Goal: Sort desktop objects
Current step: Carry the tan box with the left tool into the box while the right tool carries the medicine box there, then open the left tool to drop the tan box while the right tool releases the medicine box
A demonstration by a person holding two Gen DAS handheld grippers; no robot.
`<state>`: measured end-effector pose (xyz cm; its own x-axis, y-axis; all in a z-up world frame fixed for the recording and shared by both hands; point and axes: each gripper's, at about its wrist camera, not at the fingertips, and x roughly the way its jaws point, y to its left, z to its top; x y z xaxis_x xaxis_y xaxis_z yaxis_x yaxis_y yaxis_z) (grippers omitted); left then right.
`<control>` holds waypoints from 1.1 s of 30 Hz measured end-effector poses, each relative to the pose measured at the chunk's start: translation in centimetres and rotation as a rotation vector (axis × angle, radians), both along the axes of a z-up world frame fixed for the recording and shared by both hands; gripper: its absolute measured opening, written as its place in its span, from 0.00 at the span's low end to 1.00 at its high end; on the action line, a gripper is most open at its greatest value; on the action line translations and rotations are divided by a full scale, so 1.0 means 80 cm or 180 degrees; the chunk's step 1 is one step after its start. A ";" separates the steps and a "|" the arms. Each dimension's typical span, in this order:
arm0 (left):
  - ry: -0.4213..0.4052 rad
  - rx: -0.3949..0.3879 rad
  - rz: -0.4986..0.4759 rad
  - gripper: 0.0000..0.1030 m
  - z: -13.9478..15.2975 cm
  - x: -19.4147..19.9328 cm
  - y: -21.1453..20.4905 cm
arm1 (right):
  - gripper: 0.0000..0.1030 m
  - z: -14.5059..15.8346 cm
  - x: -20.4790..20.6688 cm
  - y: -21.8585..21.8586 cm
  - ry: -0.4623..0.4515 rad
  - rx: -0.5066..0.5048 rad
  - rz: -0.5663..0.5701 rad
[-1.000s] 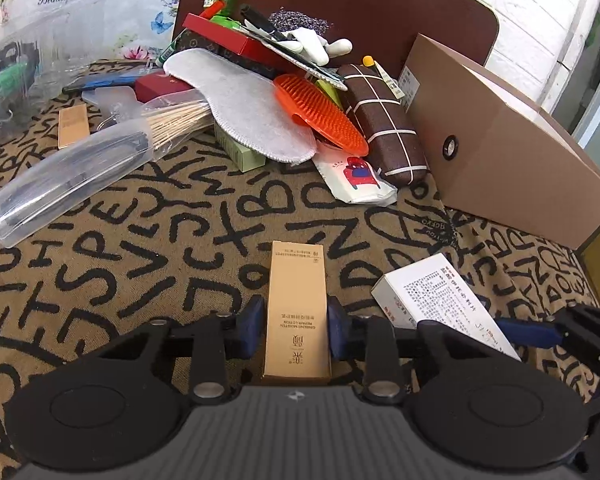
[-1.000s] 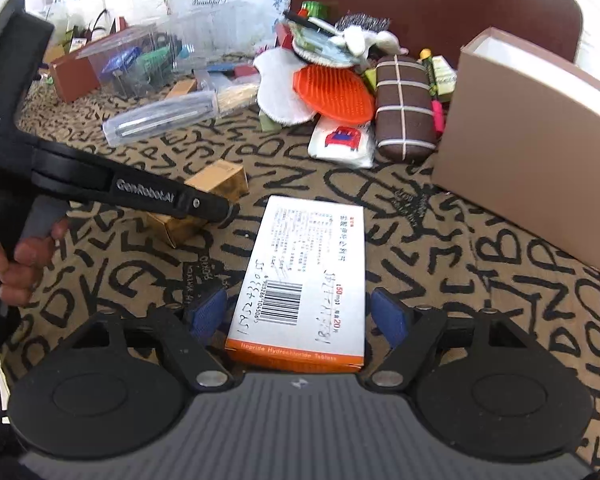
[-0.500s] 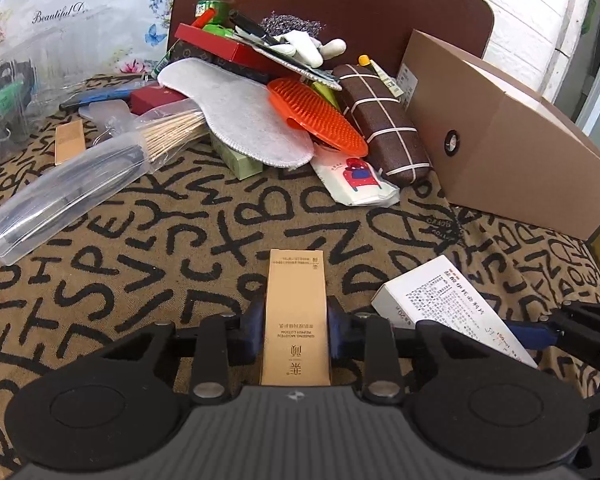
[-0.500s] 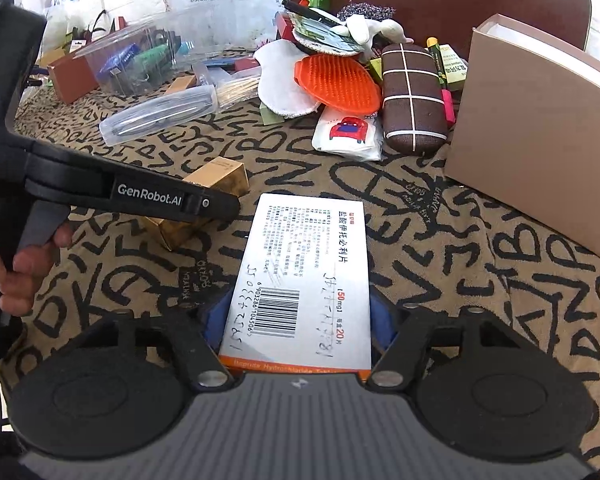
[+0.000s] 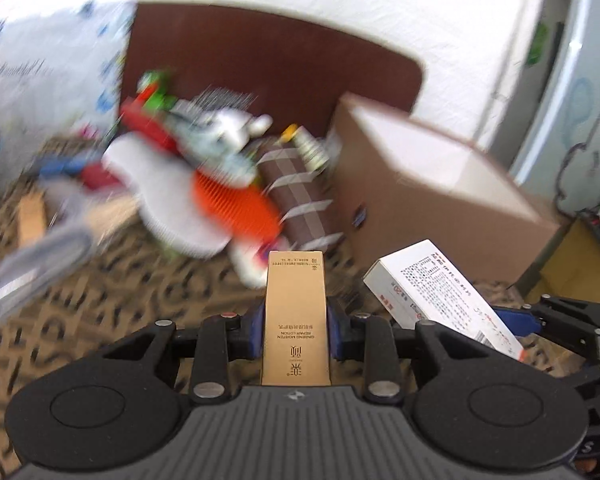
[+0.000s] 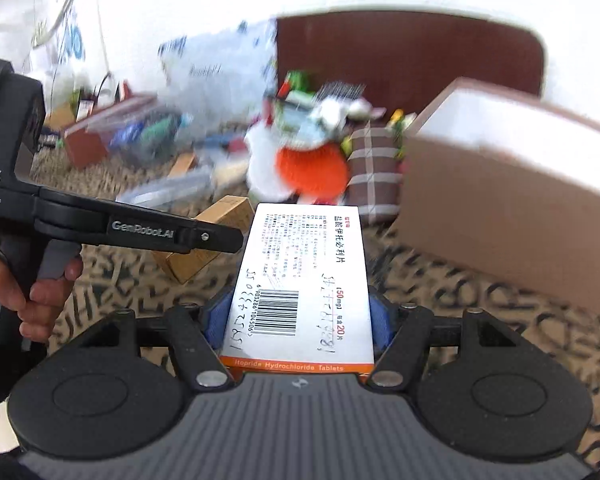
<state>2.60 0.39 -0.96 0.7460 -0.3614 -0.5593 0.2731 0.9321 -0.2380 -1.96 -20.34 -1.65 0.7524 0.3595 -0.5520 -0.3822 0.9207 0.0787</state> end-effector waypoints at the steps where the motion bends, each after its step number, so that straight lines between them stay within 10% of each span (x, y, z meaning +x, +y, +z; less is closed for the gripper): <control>1: -0.0048 -0.0041 -0.0059 0.30 0.010 0.004 -0.006 | 0.64 0.009 0.000 -0.008 -0.0080 -0.0006 -0.0047; 16: -0.0276 -0.0313 -0.0559 0.30 0.098 0.125 -0.147 | 0.64 0.095 0.079 -0.142 -0.0771 -0.0472 -0.0890; 33: 0.0162 0.0197 -0.0646 0.30 0.028 0.235 -0.223 | 0.64 0.026 0.270 -0.236 0.0413 -0.0604 -0.1257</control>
<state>21.38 -17.43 1.29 0.6318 -0.4651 -0.6201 0.4457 0.8725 -0.2003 19.66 -39.21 0.41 0.7318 -0.0574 -0.6791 0.0028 0.9967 -0.0813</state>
